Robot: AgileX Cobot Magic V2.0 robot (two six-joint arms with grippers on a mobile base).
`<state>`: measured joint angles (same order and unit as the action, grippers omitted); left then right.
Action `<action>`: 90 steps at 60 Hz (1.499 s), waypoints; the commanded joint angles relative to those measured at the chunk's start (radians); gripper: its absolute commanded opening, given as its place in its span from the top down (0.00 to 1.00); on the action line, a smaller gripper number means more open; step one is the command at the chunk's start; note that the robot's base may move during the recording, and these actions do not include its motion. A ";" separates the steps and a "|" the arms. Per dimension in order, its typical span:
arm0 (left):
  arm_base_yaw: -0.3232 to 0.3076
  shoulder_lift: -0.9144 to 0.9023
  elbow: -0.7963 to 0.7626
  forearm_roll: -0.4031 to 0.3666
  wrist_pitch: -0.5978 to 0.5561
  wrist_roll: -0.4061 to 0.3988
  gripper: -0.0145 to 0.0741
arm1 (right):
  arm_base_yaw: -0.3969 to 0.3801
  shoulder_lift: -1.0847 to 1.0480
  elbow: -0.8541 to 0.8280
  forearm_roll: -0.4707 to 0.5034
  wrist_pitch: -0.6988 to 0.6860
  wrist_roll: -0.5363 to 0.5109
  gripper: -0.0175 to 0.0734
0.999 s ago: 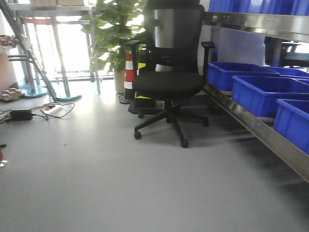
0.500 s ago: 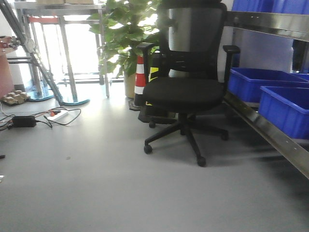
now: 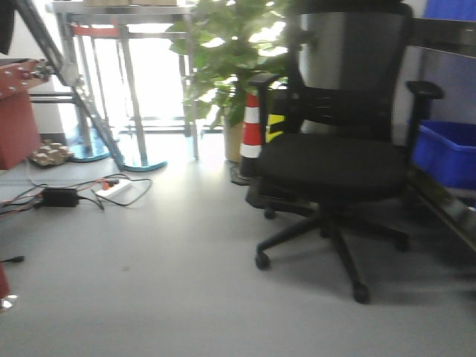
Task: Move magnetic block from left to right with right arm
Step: 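Drive the base up to the second dark table, cube held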
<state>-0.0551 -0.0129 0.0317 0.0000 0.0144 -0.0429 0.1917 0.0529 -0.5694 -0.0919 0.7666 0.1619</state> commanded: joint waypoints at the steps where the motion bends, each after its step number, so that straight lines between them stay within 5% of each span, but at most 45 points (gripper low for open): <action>1: 0.001 -0.011 0.010 0.000 -0.090 -0.004 0.97 | -0.006 0.018 -0.025 -0.009 -0.091 -0.004 0.53; 90: 0.001 -0.011 0.010 0.000 -0.090 -0.004 0.97 | -0.006 0.018 -0.025 -0.009 -0.090 -0.004 0.53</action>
<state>-0.0551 -0.0129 0.0317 0.0000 0.0144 -0.0429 0.1917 0.0529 -0.5694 -0.0919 0.7666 0.1619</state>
